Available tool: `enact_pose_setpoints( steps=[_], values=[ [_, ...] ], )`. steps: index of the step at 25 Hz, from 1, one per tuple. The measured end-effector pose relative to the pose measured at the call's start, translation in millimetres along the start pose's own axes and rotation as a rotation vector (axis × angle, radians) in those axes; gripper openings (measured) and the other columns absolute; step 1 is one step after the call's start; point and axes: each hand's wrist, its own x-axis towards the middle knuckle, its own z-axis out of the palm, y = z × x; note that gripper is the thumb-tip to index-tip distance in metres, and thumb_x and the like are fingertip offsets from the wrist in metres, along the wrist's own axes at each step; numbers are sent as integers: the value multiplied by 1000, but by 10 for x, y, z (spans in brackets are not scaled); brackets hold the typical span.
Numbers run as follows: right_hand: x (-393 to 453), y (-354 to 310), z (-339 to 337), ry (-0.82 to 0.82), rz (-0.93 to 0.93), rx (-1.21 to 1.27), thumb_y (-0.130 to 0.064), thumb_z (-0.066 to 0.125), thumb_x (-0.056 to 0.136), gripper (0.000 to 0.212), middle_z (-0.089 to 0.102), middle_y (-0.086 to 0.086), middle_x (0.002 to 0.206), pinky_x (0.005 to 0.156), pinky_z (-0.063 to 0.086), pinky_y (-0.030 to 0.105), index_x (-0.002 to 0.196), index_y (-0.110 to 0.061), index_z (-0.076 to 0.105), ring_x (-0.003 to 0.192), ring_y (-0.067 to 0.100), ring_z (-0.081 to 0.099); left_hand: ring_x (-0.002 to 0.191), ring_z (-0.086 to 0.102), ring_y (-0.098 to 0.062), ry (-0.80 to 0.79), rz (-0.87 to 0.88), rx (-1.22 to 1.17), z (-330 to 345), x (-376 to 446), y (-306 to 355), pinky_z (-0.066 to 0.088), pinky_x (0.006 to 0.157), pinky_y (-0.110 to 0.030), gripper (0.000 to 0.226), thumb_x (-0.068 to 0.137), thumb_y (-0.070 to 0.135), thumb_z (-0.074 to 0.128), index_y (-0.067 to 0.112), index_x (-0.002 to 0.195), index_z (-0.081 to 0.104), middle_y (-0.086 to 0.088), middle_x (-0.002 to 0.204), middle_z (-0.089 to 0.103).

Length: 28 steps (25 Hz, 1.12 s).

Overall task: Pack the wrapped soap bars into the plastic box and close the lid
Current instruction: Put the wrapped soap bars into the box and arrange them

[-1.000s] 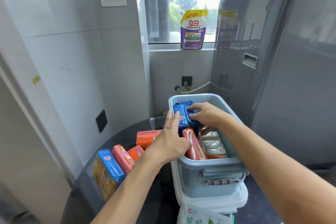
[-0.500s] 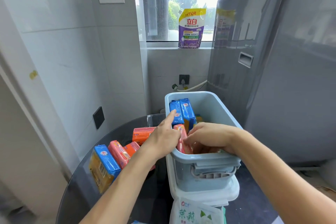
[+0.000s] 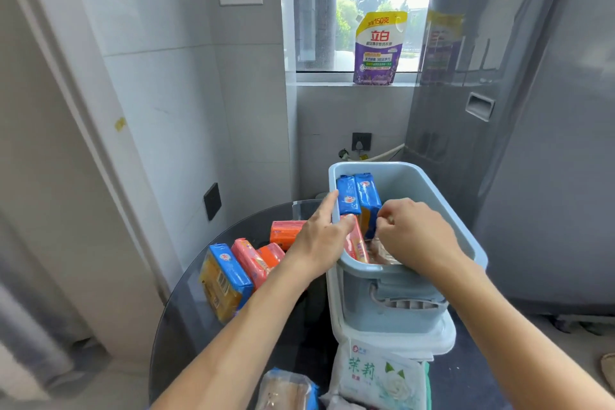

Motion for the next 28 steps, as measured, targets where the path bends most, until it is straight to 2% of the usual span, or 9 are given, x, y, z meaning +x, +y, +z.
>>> enact_pose_setpoints(
  steps=[2, 5, 7, 9, 11, 13, 17, 23, 28],
  values=[
    [-186, -80, 58, 315, -107, 12, -20, 52, 88, 16, 70, 7, 84, 56, 37, 33, 96, -17, 66, 69, 30, 49, 107, 62, -15, 110, 42, 108, -179, -25, -57, 47, 90, -32, 53, 91, 49, 45, 31, 141, 49, 1, 129, 65],
    [-525, -327, 165, 624, -473, 179, -12, 56, 83, 14, 73, 3, 80, 57, 46, 35, 91, -13, 68, 75, 29, 59, 108, 64, -26, 426, -95, 425, -730, 11, -351, 47, 87, -34, 45, 84, 51, 51, 28, 120, 64, 0, 120, 71],
    [-674, -518, 258, 608, -698, 213, -10, 57, 83, 14, 73, 2, 89, 69, 51, 41, 90, -11, 69, 83, 29, 60, 121, 56, -32, 412, -319, 586, -1073, -67, -682, 46, 94, -41, 67, 80, 58, 58, 26, 137, 48, -5, 136, 58],
    [-744, -689, 369, 535, -806, 241, -10, 53, 87, 16, 72, 2, 90, 72, 51, 42, 87, -10, 69, 83, 30, 60, 120, 53, -30, 256, -570, 348, -1195, -205, -988, 49, 86, -42, 87, 74, 62, 71, 23, 143, 35, -7, 144, 48],
    [-756, -784, 501, 438, -835, 259, -17, 42, 94, 28, 70, 2, 84, 68, 50, 40, 84, -10, 68, 79, 29, 59, 103, 60, -25, 212, -664, -2, -1162, -281, -1179, 52, 69, -39, 80, 70, 51, 83, 22, 131, 39, -6, 134, 55],
    [-722, -856, 694, 278, -759, 256, -19, 44, 91, 22, 69, -1, 86, 67, 51, 40, 90, -15, 66, 80, 26, 58, 96, 67, -25, 237, -641, -159, -1154, -254, -1279, 59, 66, -40, 75, 68, 38, 88, 23, 125, 42, -6, 123, 62],
    [-578, -947, 1204, -122, -340, 419, -30, 52, 92, 28, 67, -2, 112, 78, 52, 43, 120, -23, 55, 98, 25, 61, 85, 72, -21, 213, -554, -238, -1104, -285, -1335, 59, 56, -33, 65, 66, 31, 90, 23, 117, 52, -2, 104, 71],
    [-529, -955, 1496, -290, 17, 699, -46, 60, 80, 21, 64, -9, 76, 57, 46, 28, 77, -26, 58, 67, 7, 60, 90, 75, -28, -13, -523, -330, -1135, -359, -1233, 62, 74, -45, 38, 79, 18, 76, 19, 115, 66, -8, 100, 78],
    [-486, -892, 1285, -302, 169, 677, -48, 53, 61, 28, 57, -6, 50, 48, 35, 26, 54, -21, 53, 49, 12, 53, 84, 66, -31, -93, -446, -657, -1288, -377, -936, 57, 67, -36, 52, 70, 18, 72, 7, 119, 61, -18, 103, 65]
  ],
)
